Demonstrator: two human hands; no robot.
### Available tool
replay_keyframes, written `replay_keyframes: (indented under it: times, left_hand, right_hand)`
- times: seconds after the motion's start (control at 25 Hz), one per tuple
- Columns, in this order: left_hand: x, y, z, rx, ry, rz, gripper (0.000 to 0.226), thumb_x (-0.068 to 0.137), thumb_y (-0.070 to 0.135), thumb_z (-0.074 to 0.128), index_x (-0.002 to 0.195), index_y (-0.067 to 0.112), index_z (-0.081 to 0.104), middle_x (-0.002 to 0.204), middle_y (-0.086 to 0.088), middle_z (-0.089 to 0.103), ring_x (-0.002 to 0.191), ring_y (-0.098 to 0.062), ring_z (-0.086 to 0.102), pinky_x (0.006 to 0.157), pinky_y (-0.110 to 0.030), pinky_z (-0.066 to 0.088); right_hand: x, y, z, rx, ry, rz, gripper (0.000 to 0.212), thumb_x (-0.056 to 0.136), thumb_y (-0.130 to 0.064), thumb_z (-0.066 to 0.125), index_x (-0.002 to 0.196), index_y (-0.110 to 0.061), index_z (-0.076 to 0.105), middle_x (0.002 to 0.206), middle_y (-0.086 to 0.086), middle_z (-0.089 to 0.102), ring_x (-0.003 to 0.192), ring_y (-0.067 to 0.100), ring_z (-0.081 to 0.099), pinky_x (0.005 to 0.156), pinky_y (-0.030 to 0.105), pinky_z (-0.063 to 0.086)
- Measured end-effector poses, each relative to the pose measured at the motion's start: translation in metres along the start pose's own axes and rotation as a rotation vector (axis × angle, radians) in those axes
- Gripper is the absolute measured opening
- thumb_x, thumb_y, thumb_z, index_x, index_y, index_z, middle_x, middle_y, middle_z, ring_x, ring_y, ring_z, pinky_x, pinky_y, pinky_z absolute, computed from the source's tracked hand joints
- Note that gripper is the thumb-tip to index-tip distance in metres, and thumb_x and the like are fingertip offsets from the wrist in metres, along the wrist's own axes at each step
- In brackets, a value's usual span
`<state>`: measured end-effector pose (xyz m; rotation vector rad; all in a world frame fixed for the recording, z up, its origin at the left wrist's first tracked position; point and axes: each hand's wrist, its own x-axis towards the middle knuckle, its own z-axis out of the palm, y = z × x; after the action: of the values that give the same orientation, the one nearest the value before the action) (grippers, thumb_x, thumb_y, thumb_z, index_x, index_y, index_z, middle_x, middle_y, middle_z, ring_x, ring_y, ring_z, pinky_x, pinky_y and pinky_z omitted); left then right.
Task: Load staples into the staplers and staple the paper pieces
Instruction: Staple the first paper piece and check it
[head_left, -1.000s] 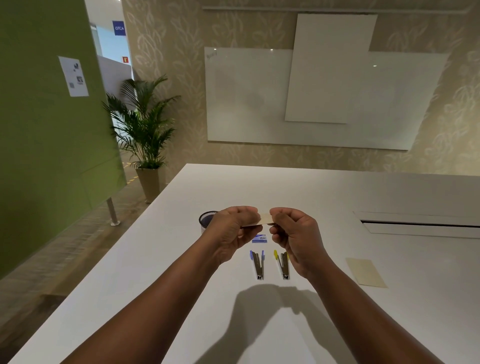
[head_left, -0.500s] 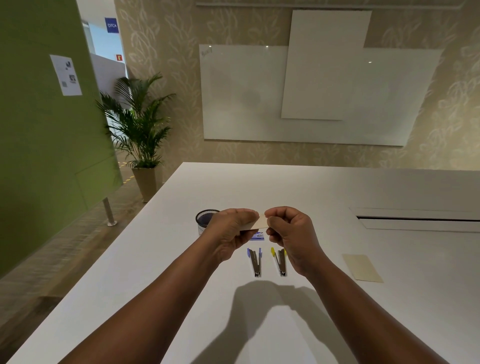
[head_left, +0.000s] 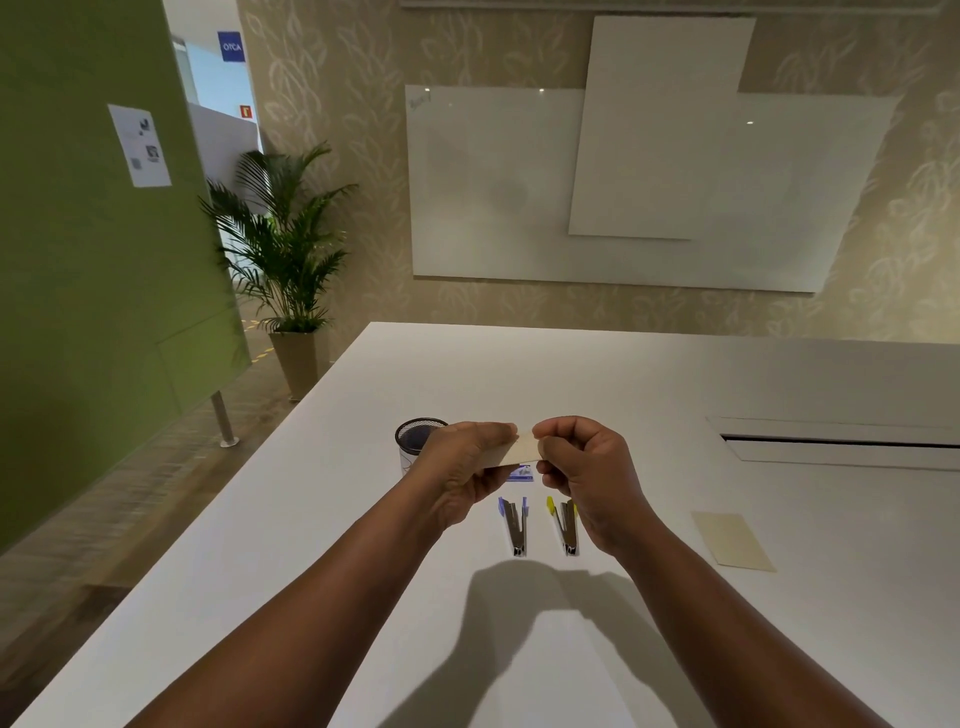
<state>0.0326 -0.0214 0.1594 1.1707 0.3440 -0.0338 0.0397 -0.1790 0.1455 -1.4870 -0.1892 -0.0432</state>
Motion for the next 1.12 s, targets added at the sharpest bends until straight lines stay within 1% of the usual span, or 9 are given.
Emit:
replay_keyframes:
  times: [0.08, 0.2, 0.4, 0.48, 0.6, 0.68, 0.88, 1.0, 1.12]
  left_hand:
    - [0.001, -0.001, -0.002, 0.024, -0.040, 0.008, 0.013, 0.085, 0.000, 0.076, 0.098, 0.003, 0.072, 0.091, -0.012, 0.074, 0.080, -0.022, 0.072, 0.062, -0.026, 0.060]
    - [0.001, 0.001, -0.006, 0.076, -0.100, 0.012, 0.024, 0.081, -0.009, 0.076, 0.101, 0.002, 0.072, 0.093, -0.013, 0.076, 0.081, -0.022, 0.074, 0.066, -0.026, 0.060]
    - [0.009, -0.002, -0.004, 0.042, 0.016, 0.008, 0.008, 0.086, 0.003, 0.076, 0.092, 0.005, 0.071, 0.090, -0.011, 0.072, 0.081, -0.021, 0.068, 0.057, -0.025, 0.057]
    - [0.009, -0.004, -0.003, 0.018, 0.011, 0.017, 0.007, 0.086, 0.002, 0.076, 0.091, 0.005, 0.071, 0.090, -0.011, 0.072, 0.080, -0.021, 0.069, 0.058, -0.024, 0.058]
    - [0.007, -0.004, -0.006, 0.056, -0.098, 0.022, 0.021, 0.083, -0.009, 0.074, 0.101, 0.002, 0.072, 0.097, -0.014, 0.074, 0.083, -0.022, 0.073, 0.067, -0.024, 0.060]
    - [0.008, -0.004, -0.008, 0.087, -0.115, 0.022, 0.028, 0.082, -0.013, 0.074, 0.105, 0.002, 0.071, 0.100, -0.016, 0.075, 0.084, -0.023, 0.073, 0.070, -0.025, 0.061]
    - [0.011, -0.006, -0.005, 0.038, 0.008, 0.010, 0.004, 0.088, 0.003, 0.073, 0.088, 0.006, 0.070, 0.086, -0.009, 0.070, 0.077, -0.020, 0.067, 0.054, -0.023, 0.056]
    - [0.010, -0.006, -0.007, 0.035, -0.066, 0.015, 0.007, 0.088, -0.002, 0.072, 0.093, 0.003, 0.072, 0.088, -0.010, 0.072, 0.079, -0.021, 0.070, 0.062, -0.023, 0.059]
    - [0.009, -0.004, -0.010, 0.071, -0.131, 0.017, 0.023, 0.084, -0.013, 0.070, 0.103, 0.000, 0.070, 0.096, -0.015, 0.074, 0.085, -0.023, 0.072, 0.072, -0.024, 0.061]
  right_hand:
    - [0.002, 0.002, 0.000, -0.006, 0.009, 0.000, 0.018, 0.092, 0.005, 0.060, 0.095, -0.006, 0.074, 0.069, 0.004, 0.068, 0.061, 0.014, 0.063, 0.060, 0.027, 0.054]
    - [0.004, 0.005, -0.001, 0.005, 0.023, 0.013, 0.019, 0.092, 0.006, 0.060, 0.094, -0.006, 0.075, 0.068, 0.004, 0.068, 0.059, 0.014, 0.063, 0.061, 0.029, 0.053]
    - [0.006, 0.006, 0.002, -0.012, -0.013, 0.015, 0.018, 0.093, 0.005, 0.060, 0.096, -0.006, 0.074, 0.068, 0.002, 0.068, 0.060, 0.014, 0.064, 0.063, 0.030, 0.054]
    - [0.008, 0.007, 0.003, -0.015, -0.004, 0.013, 0.018, 0.093, 0.004, 0.060, 0.095, -0.006, 0.074, 0.067, 0.003, 0.068, 0.059, 0.014, 0.063, 0.062, 0.029, 0.054]
    - [0.010, 0.009, 0.001, -0.007, 0.032, 0.021, 0.019, 0.092, 0.005, 0.059, 0.094, -0.005, 0.074, 0.068, 0.005, 0.067, 0.057, 0.012, 0.062, 0.061, 0.029, 0.053]
    - [0.010, 0.010, 0.000, 0.005, 0.038, 0.034, 0.019, 0.092, 0.006, 0.058, 0.094, -0.004, 0.074, 0.068, 0.005, 0.067, 0.056, 0.012, 0.062, 0.061, 0.029, 0.052]
    - [0.012, 0.011, 0.002, 0.006, -0.002, 0.039, 0.017, 0.092, 0.006, 0.059, 0.093, -0.002, 0.074, 0.066, 0.005, 0.066, 0.056, 0.014, 0.061, 0.059, 0.029, 0.052]
    - [0.015, 0.012, 0.001, 0.012, 0.018, 0.040, 0.017, 0.092, 0.004, 0.059, 0.092, -0.004, 0.075, 0.068, 0.007, 0.065, 0.056, 0.015, 0.060, 0.059, 0.029, 0.052]
    - [0.016, 0.015, 0.000, 0.051, 0.039, 0.075, 0.018, 0.093, 0.003, 0.059, 0.093, -0.004, 0.075, 0.069, 0.007, 0.065, 0.057, 0.014, 0.060, 0.061, 0.030, 0.052]
